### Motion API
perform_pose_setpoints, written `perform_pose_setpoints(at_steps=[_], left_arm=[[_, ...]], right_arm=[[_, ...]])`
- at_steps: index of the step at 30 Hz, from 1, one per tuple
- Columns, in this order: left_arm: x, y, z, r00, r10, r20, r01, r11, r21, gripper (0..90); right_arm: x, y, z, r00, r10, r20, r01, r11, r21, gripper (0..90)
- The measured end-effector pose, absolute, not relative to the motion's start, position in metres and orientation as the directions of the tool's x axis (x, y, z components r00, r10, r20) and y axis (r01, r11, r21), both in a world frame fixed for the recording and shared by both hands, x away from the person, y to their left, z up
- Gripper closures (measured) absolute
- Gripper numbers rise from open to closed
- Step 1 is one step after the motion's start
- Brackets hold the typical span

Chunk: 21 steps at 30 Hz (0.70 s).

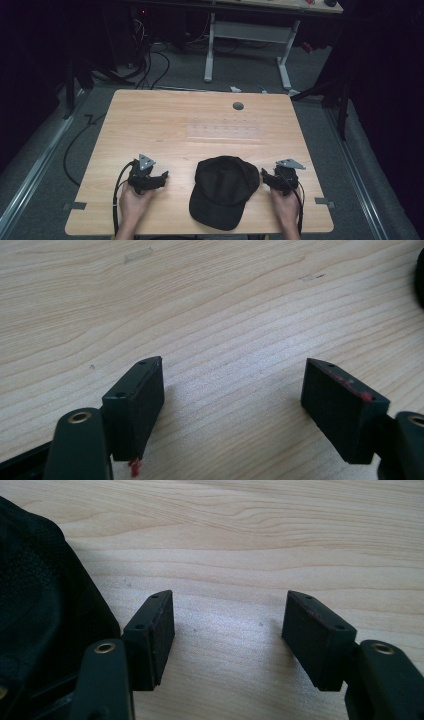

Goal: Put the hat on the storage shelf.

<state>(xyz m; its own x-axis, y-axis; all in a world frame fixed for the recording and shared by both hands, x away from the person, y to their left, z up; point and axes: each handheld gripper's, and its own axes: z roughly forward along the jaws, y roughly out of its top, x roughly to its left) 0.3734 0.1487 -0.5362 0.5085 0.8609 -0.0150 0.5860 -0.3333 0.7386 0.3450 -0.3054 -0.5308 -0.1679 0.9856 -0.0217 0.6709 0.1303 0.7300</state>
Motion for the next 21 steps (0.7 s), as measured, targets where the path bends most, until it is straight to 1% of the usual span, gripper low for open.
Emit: perform_pose_setpoints(at_steps=[21], left_arm=[[0.3729,0.1483,-0.5362,0.507,0.862,-0.012,0.586,-0.334,0.738,25.6]], right_arm=[[0.344,-0.3061,-0.5305,-0.178,0.984,-0.023,0.67,0.139,0.729,38.8]])
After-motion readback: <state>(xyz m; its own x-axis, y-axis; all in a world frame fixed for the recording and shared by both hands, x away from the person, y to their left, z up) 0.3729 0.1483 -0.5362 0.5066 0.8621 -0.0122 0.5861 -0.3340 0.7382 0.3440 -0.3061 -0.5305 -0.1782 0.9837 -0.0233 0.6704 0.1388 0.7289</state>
